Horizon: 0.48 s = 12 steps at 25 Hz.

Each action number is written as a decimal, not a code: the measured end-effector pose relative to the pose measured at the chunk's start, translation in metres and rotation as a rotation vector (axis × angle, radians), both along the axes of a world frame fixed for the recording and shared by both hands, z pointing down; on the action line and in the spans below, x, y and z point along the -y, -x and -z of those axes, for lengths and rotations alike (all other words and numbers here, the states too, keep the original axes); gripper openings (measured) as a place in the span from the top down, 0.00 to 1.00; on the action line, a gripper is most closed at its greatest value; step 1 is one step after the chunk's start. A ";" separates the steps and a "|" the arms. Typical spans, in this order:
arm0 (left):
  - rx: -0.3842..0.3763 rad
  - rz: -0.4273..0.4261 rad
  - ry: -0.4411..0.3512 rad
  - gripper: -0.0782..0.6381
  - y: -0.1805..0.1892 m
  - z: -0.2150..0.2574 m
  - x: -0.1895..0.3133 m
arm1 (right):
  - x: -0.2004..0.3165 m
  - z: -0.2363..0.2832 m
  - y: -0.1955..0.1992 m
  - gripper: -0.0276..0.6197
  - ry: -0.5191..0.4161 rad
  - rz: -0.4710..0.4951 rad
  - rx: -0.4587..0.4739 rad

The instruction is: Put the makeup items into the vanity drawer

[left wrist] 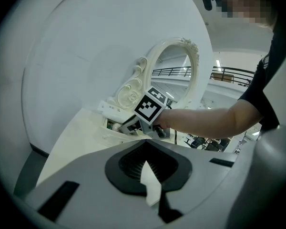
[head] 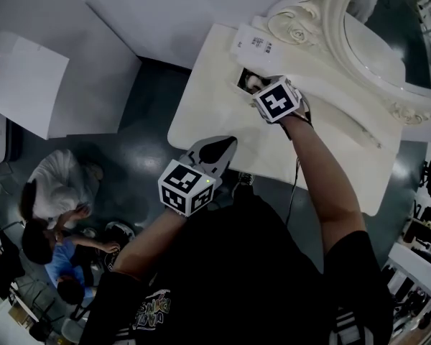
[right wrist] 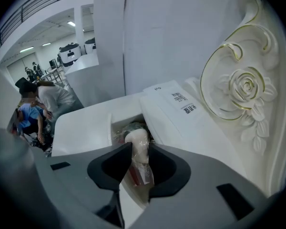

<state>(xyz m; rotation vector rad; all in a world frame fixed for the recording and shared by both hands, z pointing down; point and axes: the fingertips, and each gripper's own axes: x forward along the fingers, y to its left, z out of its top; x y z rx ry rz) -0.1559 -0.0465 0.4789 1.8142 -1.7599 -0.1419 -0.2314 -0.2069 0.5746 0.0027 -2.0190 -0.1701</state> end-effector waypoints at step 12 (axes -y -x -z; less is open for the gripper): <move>0.022 -0.038 -0.006 0.89 -0.007 0.007 -0.004 | 0.002 0.009 -0.019 0.66 0.018 -0.079 0.056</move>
